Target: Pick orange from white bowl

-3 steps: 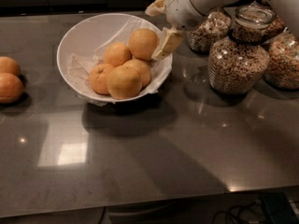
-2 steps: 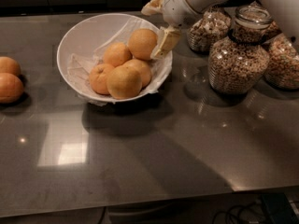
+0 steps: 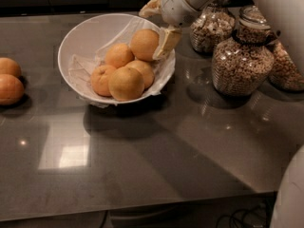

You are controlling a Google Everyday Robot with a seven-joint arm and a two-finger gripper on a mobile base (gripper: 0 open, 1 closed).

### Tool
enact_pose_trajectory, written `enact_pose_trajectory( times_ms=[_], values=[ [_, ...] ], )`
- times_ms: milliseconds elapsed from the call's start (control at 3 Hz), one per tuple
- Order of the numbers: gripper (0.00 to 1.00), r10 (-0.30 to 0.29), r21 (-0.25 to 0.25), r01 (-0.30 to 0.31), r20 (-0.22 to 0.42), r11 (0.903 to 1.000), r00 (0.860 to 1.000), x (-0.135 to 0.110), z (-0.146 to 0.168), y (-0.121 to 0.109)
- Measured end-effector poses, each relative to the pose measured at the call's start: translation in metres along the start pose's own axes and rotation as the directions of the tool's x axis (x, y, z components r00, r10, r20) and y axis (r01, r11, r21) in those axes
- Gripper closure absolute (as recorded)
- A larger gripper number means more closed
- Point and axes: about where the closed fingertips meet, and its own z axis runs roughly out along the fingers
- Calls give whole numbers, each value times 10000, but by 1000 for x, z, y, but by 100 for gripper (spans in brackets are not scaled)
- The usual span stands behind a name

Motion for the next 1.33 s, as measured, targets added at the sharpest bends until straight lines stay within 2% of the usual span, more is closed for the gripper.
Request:
enact_pose_trajectory(
  times_ms=[667,1333],
  values=[
    [25,-543,-642,552,159,9964,9984,4,14,6],
    [24,-1041,-1044,1056,200,9889,9944,8,26,8]
  ],
)
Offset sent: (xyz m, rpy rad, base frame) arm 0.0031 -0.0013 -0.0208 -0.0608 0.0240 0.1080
